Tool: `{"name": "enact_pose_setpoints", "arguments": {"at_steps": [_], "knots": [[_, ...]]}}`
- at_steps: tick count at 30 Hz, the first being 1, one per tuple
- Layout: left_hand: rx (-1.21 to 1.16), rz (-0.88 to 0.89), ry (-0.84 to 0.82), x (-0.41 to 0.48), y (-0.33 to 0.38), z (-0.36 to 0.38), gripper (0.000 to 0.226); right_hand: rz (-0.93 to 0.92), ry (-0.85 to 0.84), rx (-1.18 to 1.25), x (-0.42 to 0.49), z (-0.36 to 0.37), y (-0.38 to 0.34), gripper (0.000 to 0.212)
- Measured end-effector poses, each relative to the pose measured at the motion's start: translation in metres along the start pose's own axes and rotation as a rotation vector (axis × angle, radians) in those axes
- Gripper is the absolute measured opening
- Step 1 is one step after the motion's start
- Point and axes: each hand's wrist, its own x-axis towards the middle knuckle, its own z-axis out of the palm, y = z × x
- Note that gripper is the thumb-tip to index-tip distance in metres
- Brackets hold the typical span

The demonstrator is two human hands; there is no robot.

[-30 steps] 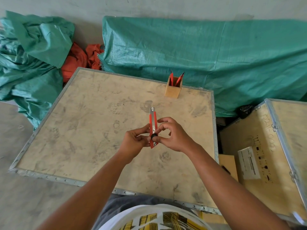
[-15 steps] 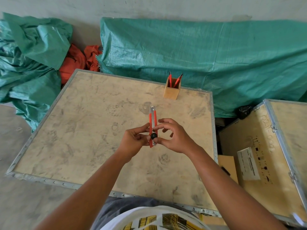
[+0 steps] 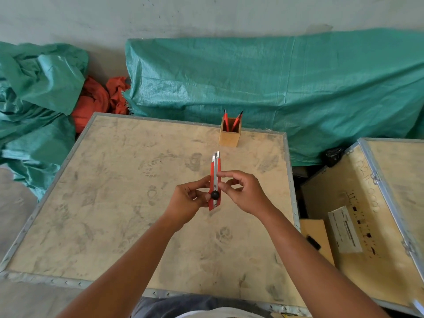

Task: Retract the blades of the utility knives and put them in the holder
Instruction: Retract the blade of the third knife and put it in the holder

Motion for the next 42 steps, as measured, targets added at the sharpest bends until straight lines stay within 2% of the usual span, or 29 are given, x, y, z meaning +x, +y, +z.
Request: {"name": "enact_pose_setpoints", "arguments": {"at_steps": [10, 14, 20, 22, 27, 32, 34, 37, 39, 42], "knots": [[0.223, 0.048, -0.056, 0.094, 0.049, 0.017, 0.047, 0.054, 0.160, 0.122, 0.084, -0.042, 0.005, 0.025], [0.242, 0.088, -0.081, 0.144, 0.058, 0.019, 0.052, 0.066, 0.225, 0.154, 0.124, -0.061, 0.012, 0.023], [0.309, 0.073, 0.020, 0.226, 0.052, 0.022, 0.040, 0.031, 0.402, 0.069, 0.190, -0.073, 0.039, 0.022], [0.367, 0.025, 0.084, 0.272, 0.034, 0.021, 0.046, 0.026, 0.445, -0.016, 0.227, -0.069, 0.068, 0.021], [0.490, -0.012, 0.110, 0.294, 0.027, 0.018, 0.085, -0.152, 0.565, -0.158, 0.246, -0.058, 0.070, 0.017], [0.486, -0.113, 0.047, 0.311, 0.019, 0.024, 0.097, -0.202, 0.573, -0.243, 0.257, -0.050, 0.081, 0.016], [0.459, -0.125, 0.030, 0.315, 0.011, 0.025, 0.089, -0.217, 0.582, -0.277, 0.255, -0.049, 0.086, 0.017], [0.428, -0.082, 0.051, 0.315, 0.008, 0.030, 0.062, -0.228, 0.619, -0.300, 0.250, -0.051, 0.094, 0.021], [0.416, -0.046, 0.056, 0.314, 0.008, 0.031, 0.057, -0.224, 0.617, -0.300, 0.245, -0.050, 0.101, 0.025], [0.416, -0.032, 0.057, 0.312, 0.006, 0.031, 0.061, -0.200, 0.588, -0.284, 0.240, -0.046, 0.109, 0.023]]}}
